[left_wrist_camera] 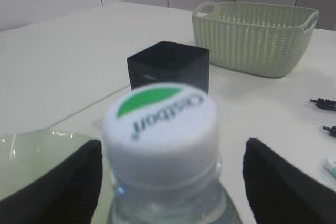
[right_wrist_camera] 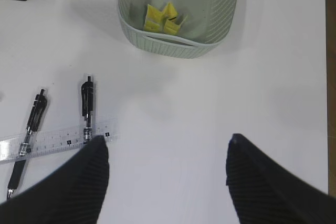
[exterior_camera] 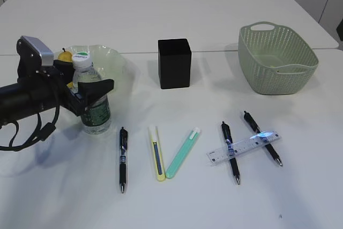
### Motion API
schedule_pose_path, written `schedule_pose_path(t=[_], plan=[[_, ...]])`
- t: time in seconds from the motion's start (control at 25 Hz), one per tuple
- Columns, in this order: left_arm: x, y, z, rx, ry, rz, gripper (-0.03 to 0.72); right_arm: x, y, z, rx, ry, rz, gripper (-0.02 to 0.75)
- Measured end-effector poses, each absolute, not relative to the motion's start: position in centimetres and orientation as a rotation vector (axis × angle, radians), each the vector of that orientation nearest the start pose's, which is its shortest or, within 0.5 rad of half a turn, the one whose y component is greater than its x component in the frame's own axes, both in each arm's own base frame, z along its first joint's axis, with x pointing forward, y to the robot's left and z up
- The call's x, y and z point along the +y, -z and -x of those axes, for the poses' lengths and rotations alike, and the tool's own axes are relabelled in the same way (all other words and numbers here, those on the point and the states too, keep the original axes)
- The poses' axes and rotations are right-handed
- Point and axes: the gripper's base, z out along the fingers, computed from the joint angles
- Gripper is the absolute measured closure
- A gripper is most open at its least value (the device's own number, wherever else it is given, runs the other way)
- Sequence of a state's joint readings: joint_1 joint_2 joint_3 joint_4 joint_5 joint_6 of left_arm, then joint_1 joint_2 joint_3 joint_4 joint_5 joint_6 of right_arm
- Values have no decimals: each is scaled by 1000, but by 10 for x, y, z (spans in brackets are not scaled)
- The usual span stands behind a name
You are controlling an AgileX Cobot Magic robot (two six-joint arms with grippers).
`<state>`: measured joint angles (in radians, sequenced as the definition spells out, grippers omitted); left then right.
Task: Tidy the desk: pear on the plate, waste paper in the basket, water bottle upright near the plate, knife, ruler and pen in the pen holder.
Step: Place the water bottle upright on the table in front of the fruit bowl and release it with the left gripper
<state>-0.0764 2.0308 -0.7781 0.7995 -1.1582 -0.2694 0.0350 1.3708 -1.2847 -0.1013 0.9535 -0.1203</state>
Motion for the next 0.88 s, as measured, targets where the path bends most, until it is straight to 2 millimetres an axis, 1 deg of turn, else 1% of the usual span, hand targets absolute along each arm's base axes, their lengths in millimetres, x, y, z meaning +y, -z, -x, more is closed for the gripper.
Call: schedule_pose_path(t=[0.24,0.6,0.76,0.88], plan=[[-84,-150,-342,1520,549,-665,89,2,-356,-285,2513,162,236,219],[-80,-192,-340,1415,489,-601,90,2,-356,-285,2509,162,236,220],[-77,-208,-339,1376,465,-560,94,2,-356,-285,2509,162,236,220],[-73,-215,-339,1391,428,-514,95,3,-356,-286,2507,162,236,222]])
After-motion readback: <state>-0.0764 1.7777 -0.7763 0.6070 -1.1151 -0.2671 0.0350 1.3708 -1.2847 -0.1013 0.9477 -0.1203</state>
